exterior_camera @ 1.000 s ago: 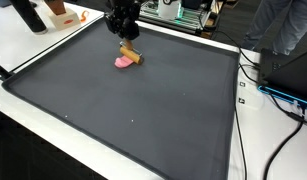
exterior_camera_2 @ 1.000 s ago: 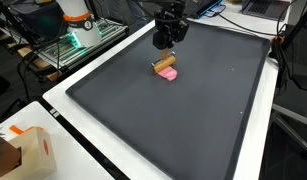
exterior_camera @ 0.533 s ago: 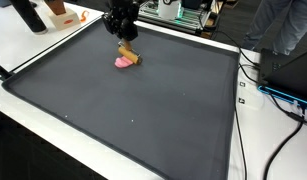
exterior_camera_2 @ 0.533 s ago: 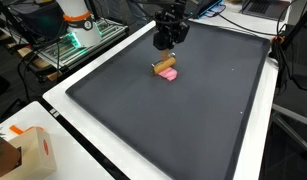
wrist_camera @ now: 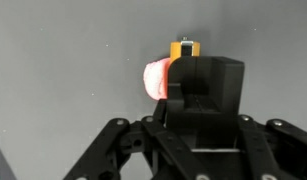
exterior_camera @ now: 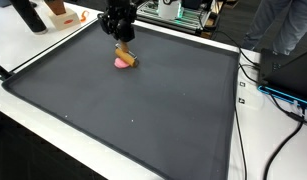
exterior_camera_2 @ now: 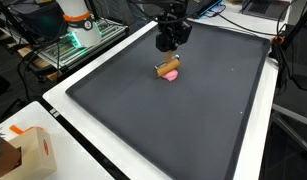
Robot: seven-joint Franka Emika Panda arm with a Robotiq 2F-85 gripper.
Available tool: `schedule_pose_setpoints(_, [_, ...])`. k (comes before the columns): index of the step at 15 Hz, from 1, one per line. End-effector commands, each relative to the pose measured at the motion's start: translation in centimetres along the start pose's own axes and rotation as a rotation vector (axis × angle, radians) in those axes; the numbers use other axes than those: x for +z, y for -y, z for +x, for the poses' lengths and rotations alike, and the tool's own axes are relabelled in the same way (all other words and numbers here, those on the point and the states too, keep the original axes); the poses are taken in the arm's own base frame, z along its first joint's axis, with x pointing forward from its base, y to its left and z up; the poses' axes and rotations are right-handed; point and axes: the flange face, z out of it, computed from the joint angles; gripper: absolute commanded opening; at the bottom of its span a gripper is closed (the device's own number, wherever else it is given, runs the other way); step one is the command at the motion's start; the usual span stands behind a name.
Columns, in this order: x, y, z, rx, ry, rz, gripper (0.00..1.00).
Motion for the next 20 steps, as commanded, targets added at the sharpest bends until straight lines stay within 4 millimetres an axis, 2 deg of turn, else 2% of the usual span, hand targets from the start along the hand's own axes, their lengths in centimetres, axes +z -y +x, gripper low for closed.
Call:
schedule_pose_setpoints(1, [2.6,1.3,-0.6,-0.083,0.067,0.153,0.24])
schedule_pose_setpoints(10, [2.4,1.2,-1.3,-0.062,0.277,0.176,0.24])
schedule_pose_setpoints(15, [0.6,0.9,-2.4,-0.033,0.294,0.149,0.24])
schedule_pose_setpoints(20, [-1.7,0.3,-3.9,0.024,0.218,0.140,0.24])
